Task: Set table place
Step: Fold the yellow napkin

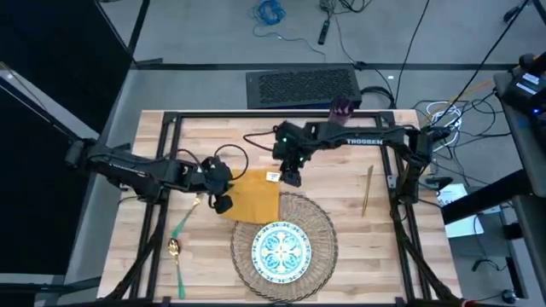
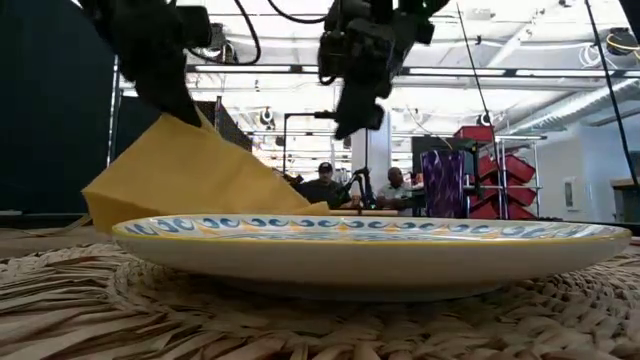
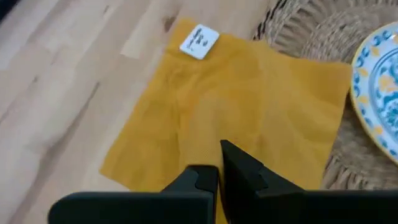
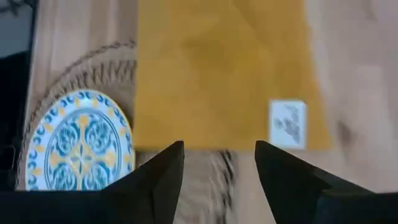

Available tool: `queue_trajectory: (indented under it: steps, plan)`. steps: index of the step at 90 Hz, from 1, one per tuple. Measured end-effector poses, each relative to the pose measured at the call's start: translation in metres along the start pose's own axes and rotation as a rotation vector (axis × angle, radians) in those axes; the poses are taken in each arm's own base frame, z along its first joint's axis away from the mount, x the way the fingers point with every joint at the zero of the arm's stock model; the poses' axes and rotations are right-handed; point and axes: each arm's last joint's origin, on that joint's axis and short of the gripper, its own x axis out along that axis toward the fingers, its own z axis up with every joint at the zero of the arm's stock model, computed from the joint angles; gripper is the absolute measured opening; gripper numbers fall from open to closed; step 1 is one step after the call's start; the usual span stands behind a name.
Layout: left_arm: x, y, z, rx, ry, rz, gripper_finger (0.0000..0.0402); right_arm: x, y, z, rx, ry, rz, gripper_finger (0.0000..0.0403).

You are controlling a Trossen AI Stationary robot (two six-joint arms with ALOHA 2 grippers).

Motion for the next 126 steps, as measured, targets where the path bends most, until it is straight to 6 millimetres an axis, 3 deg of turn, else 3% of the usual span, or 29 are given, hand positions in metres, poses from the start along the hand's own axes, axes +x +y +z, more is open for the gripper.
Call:
queue_trajectory:
  steps: [39, 77, 89, 107, 126]
  plan:
    - [0.007, 0.001, -0.004, -0.013, -0.009, -0.024, 0.0000, 0.046, 0.008, -0.027, 0.017, -0.131, -0.037, 0.0183]
    - [0.008, 0.001, -0.004, -0.014, -0.010, -0.021, 0.0000, 0.067, -0.001, -0.060, 0.089, -0.196, -0.031, 0.0183]
    - [0.008, 0.001, -0.004, -0.021, -0.009, -0.021, 0.0000, 0.074, -0.003, -0.065, 0.097, -0.201, -0.026, 0.0183]
    - [0.008, 0.001, -0.004, -0.035, -0.009, -0.021, 0.0000, 0.109, -0.010, -0.071, 0.100, -0.166, -0.023, 0.0183]
    - [0.008, 0.002, -0.006, -0.033, 0.014, -0.015, 0.0000, 0.115, -0.011, -0.065, 0.082, -0.167, -0.020, 0.0171]
